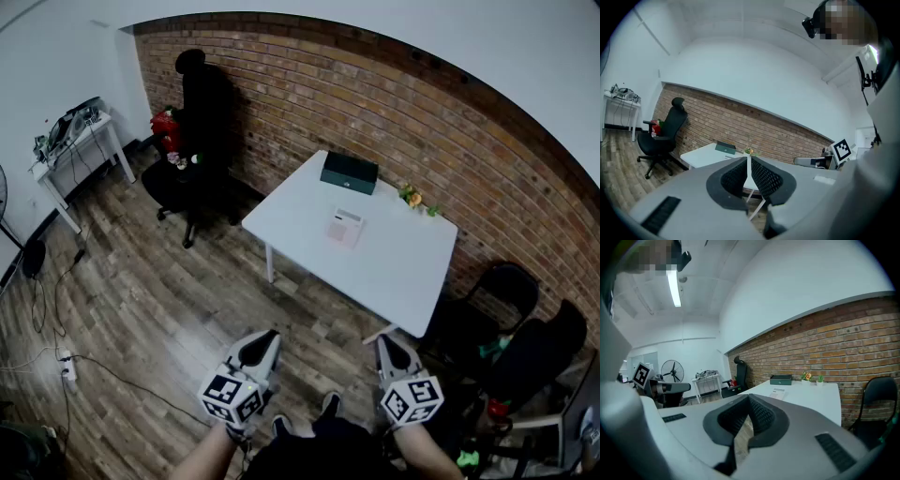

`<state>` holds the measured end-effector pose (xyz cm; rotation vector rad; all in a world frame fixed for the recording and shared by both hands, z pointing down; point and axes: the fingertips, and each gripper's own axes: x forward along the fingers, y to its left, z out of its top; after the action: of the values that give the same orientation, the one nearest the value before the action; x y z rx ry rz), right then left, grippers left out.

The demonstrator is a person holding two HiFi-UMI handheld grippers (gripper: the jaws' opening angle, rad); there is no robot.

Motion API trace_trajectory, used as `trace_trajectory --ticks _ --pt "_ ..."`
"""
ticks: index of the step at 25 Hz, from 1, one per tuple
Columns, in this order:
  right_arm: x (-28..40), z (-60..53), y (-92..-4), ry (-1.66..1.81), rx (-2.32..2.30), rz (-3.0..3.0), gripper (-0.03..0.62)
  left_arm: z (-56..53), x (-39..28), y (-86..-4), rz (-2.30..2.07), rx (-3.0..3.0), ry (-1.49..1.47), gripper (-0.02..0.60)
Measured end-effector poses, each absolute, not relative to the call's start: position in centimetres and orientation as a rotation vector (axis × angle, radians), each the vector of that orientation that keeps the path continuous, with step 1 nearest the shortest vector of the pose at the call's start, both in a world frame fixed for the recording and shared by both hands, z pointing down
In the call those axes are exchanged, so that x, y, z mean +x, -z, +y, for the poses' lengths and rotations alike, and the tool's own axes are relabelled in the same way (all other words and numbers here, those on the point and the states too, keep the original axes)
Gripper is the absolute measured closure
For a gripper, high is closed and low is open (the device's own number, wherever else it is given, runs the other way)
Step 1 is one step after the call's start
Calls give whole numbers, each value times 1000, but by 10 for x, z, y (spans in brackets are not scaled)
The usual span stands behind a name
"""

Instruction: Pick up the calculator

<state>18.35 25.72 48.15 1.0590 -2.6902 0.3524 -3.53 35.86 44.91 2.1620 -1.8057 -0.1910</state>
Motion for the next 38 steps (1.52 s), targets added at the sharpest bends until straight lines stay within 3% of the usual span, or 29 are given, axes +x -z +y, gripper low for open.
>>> trace_trajectory --ticks 18,19,21,23,26,38 --pt "260 232 -467 -409 1053 -2771 589 338 51 -422 -1858 2147 181 552" --pt "265 225 -464 -411 1066 -2769 589 335 52 -416 -1892 2143 184 544" --pt "277 210 -455 -401 1093 -2774 588 328 54 -404 -1950 2128 183 412" --pt "289 200 -442 -390 1103 -2798 500 325 62 -395 -1981 2117 179 376" --pt "301 187 -427 -376 1090 -2843 476 321 74 -384 -2020 2104 163 373" --pt "303 148 -455 -467 915 -2887 484 312 79 -399 -2157 1956 98 373"
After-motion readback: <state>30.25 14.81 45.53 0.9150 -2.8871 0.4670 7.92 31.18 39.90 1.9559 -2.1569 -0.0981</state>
